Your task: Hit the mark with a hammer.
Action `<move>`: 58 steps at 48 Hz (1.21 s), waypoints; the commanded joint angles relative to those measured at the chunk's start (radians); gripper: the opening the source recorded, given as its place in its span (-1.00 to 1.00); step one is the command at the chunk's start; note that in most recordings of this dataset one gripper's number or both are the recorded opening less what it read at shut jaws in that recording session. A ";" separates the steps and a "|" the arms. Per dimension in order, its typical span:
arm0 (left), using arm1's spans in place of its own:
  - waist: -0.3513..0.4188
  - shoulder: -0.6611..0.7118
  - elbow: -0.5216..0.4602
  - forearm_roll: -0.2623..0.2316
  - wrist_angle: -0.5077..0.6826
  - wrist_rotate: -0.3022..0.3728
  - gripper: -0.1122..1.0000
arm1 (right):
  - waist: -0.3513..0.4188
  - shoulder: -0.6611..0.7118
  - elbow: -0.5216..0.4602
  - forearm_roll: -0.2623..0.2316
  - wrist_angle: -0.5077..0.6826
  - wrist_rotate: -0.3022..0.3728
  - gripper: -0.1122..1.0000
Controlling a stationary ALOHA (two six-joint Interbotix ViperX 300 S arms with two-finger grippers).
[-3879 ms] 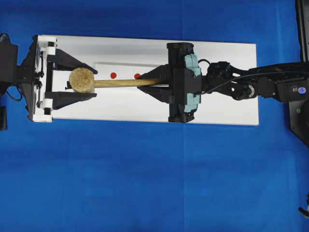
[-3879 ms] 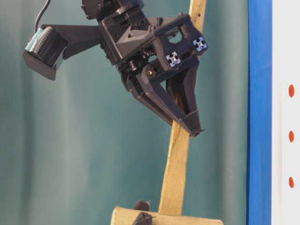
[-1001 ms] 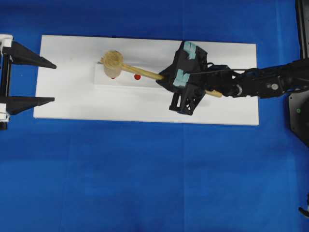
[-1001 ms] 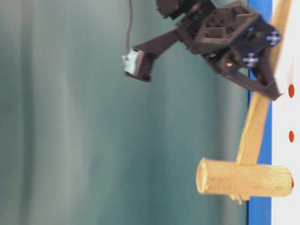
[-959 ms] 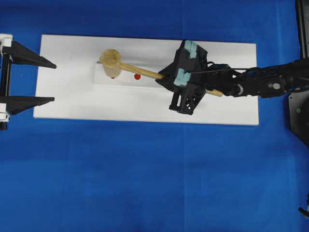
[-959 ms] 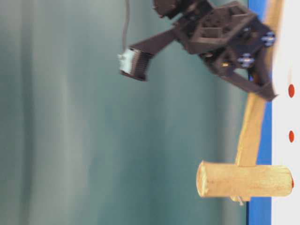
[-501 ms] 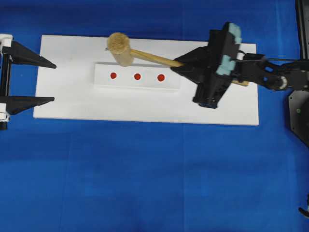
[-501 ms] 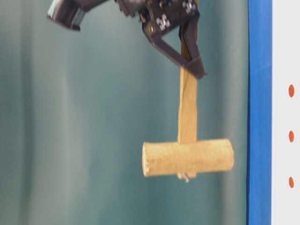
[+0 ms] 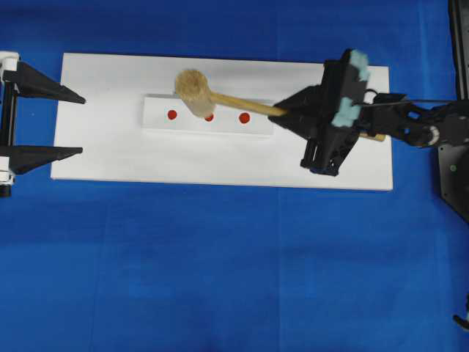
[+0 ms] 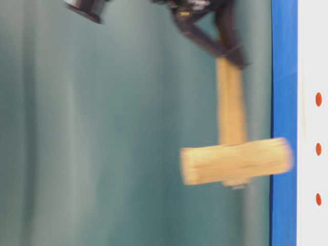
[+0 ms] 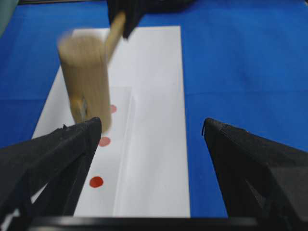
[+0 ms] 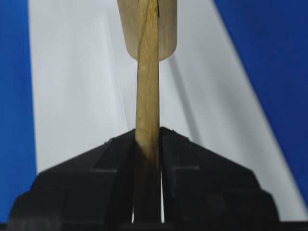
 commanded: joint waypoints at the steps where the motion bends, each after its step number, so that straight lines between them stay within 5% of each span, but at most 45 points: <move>1: 0.002 0.003 -0.009 0.000 -0.012 -0.002 0.72 | 0.003 0.061 -0.006 0.032 -0.003 0.005 -0.74; 12: 0.002 0.003 -0.011 -0.002 -0.017 -0.002 0.72 | 0.014 0.106 -0.011 0.058 0.005 0.011 -0.74; 40: 0.002 0.002 -0.009 0.000 -0.014 -0.002 0.72 | 0.015 -0.288 0.138 0.037 -0.031 -0.005 -0.74; 58: 0.002 0.002 -0.009 0.000 -0.017 -0.002 0.72 | 0.015 -0.295 0.161 0.038 -0.031 -0.009 -0.74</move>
